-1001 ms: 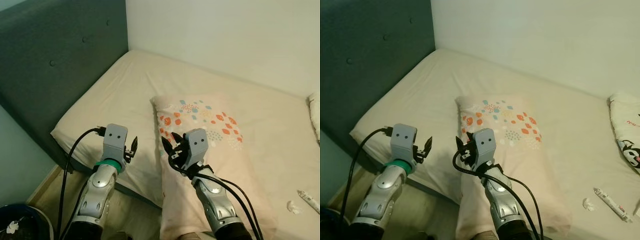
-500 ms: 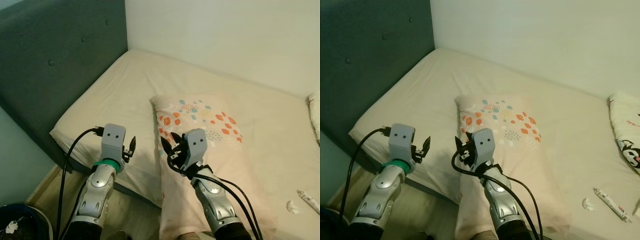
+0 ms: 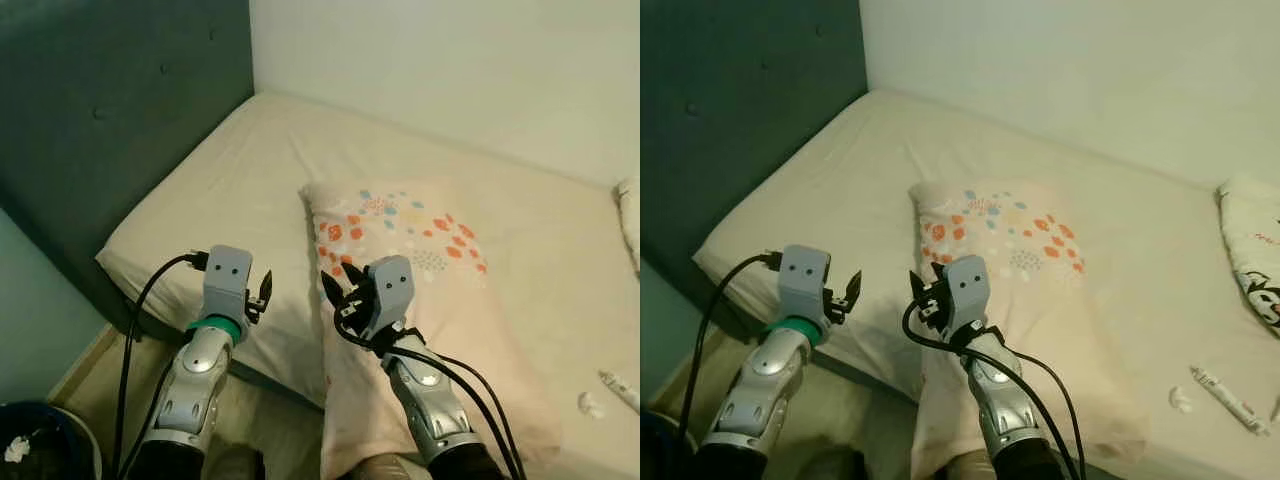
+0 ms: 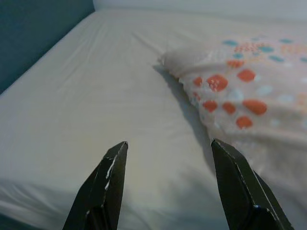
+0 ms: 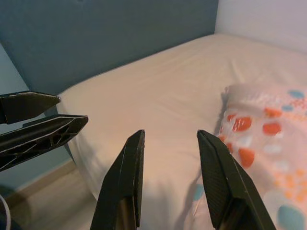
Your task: Clean up the room
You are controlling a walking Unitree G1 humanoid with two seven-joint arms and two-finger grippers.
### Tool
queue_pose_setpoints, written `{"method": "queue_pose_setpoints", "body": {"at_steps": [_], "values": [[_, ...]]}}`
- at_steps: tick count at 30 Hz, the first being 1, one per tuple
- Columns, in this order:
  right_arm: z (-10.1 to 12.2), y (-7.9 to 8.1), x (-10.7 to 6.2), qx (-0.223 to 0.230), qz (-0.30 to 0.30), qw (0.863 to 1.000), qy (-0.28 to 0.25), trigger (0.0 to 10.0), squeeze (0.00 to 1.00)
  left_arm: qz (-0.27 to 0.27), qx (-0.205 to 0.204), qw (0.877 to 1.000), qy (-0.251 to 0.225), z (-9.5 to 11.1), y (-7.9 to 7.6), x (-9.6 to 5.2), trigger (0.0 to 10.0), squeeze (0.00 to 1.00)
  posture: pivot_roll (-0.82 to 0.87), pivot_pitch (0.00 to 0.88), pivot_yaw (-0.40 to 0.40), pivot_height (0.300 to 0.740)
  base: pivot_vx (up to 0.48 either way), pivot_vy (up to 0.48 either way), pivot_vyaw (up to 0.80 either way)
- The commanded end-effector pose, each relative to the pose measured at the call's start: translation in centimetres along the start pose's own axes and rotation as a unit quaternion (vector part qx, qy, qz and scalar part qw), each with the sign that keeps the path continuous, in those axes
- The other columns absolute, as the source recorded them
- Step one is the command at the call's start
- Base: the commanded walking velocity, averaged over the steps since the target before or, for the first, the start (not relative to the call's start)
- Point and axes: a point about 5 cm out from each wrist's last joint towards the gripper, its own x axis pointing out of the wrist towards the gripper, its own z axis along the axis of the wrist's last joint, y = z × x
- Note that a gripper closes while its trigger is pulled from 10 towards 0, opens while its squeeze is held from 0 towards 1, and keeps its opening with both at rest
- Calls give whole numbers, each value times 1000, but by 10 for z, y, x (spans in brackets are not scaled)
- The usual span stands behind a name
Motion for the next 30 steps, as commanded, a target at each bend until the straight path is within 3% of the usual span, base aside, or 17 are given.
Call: {"method": "queue_pose_setpoints", "body": {"at_steps": [1,9,30], "values": [[-7,0,-3,5,-4,1000,13,10000,0,-1,2,1000,16,-7,-1,-2,10000,0,14,39,-4,618,0,0,0],[-7,1,-3,11,-3,1000,10,10000,0,-5,3,1000,13,-4,-4,1,10000,0,15,41,-1,583,0,0,0],[-7,3,-3,20,0,1000,9,10000,0,-13,6,1000,7,1,-8,5,10000,0,18,44,6,583,0,0,0]]}}
